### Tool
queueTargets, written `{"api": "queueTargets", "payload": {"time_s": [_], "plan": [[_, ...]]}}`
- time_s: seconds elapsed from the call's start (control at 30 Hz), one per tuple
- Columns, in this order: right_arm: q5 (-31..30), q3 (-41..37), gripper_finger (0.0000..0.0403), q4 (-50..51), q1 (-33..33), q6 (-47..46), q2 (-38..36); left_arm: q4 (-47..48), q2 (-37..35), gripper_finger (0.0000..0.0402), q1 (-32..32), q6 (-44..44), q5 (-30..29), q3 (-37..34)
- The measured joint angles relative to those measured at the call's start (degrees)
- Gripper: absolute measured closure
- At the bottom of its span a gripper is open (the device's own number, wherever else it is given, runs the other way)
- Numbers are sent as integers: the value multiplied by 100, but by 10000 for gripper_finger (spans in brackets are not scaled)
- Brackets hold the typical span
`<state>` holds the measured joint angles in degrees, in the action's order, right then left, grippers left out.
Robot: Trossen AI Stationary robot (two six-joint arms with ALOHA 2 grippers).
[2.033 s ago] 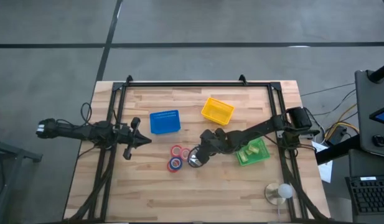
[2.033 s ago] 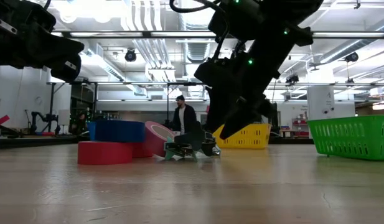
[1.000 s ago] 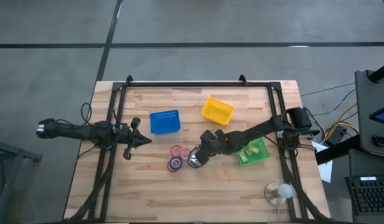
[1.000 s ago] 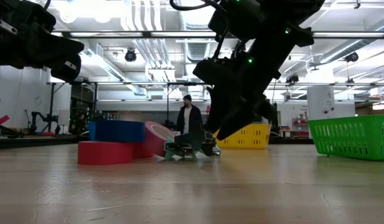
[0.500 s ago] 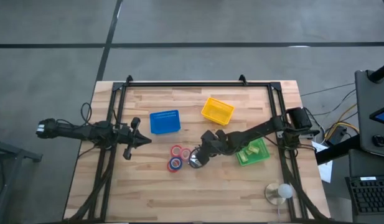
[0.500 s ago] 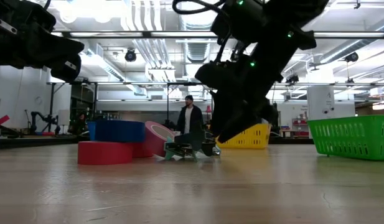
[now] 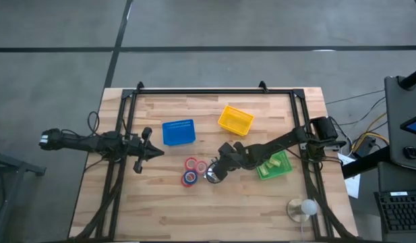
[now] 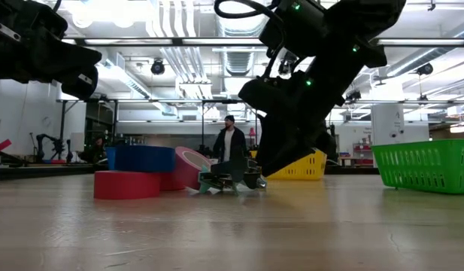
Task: Pick and place Stapler, Stapler remover, tape
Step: Put the top blue staple remover into the yellow bin
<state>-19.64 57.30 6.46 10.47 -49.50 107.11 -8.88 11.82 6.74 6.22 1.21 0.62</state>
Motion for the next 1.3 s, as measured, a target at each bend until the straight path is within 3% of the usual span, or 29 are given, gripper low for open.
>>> {"api": "queueTargets", "payload": {"time_s": [0.33,0.8,1.3], "plan": [[15,0,389,-24,-108,350,-2,0,0,385,0,2,2,0],[17,235,394,129,-323,951,-92,0,0,385,0,1,1,0],[-349,605,394,1421,-715,1393,-607,70,4,385,-2,0,2,0]]}}
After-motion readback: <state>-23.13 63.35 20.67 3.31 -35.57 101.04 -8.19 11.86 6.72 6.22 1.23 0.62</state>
